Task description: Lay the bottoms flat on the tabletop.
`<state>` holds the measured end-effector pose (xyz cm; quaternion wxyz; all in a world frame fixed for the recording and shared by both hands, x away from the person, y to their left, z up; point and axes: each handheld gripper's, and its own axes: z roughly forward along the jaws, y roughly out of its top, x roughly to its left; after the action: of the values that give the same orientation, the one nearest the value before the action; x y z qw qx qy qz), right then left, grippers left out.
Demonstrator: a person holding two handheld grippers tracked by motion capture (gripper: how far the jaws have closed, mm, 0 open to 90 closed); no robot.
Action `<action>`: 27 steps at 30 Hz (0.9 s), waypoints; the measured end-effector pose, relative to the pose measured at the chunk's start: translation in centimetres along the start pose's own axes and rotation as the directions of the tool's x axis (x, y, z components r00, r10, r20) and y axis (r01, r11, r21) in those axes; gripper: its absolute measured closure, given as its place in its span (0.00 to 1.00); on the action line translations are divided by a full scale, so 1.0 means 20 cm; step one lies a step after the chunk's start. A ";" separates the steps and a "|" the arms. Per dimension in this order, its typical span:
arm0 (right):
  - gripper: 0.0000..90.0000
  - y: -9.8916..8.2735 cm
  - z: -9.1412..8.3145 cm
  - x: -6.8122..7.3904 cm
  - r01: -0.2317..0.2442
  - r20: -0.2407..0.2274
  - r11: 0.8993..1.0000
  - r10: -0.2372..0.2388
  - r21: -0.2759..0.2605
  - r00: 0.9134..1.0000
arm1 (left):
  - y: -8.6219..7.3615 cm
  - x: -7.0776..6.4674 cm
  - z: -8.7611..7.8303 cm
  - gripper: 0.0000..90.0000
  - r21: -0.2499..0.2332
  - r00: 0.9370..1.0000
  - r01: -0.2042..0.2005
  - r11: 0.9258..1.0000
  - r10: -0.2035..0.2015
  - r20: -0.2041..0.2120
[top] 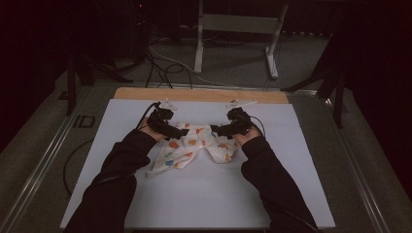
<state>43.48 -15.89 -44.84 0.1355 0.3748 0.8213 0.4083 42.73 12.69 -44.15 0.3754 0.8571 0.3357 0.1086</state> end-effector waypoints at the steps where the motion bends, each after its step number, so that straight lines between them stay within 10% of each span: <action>1: 0.11 0.00 0.00 0.01 -0.001 -0.002 1.000 0.001 -0.004 1.000 | 0.00 -0.01 -0.01 0.06 -0.003 1.000 -0.001 1.000 0.001 0.002; 27: 0.12 -0.21 -0.29 0.18 0.102 -0.092 0.993 -0.107 -0.051 0.990 | -0.23 -0.24 -0.29 0.06 -0.089 0.994 -0.064 0.994 0.071 0.078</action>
<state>35.91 -18.22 -44.24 0.1262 0.3080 0.8356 0.4369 34.36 15.07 -43.15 0.4213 0.8547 0.2859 0.1009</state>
